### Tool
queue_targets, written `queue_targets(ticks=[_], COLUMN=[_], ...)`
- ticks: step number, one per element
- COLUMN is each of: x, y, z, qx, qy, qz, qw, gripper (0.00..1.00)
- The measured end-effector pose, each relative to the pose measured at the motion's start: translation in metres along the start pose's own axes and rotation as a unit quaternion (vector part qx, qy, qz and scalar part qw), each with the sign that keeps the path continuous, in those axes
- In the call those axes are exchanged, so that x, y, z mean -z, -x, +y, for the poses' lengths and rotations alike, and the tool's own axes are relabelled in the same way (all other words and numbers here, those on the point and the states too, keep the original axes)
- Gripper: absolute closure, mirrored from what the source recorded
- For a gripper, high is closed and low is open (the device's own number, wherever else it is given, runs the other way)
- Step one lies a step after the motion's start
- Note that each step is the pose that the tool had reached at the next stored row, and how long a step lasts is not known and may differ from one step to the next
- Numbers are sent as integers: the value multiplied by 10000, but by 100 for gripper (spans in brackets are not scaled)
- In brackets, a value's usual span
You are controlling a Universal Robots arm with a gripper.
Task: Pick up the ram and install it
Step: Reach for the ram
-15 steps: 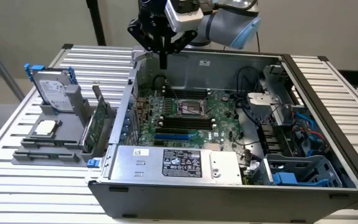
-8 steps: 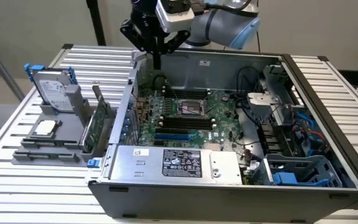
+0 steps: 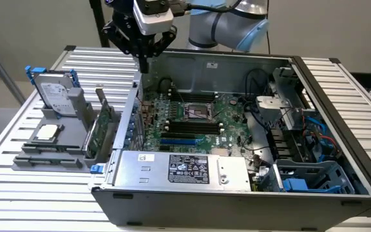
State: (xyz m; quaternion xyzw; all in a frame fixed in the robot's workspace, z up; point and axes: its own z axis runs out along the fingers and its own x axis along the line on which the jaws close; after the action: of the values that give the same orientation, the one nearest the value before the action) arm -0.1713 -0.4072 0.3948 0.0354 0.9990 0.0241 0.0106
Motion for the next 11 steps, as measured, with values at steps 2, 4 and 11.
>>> queue_targets(ticks=[2,4,11], x=[2,3,0], y=[-89,-183,-493], z=[-22,-46,-126], qx=[0,0,0], qy=[0,0,0], qz=[0,0,0], qw=[10000,10000,10000], gripper=[100,100,100])
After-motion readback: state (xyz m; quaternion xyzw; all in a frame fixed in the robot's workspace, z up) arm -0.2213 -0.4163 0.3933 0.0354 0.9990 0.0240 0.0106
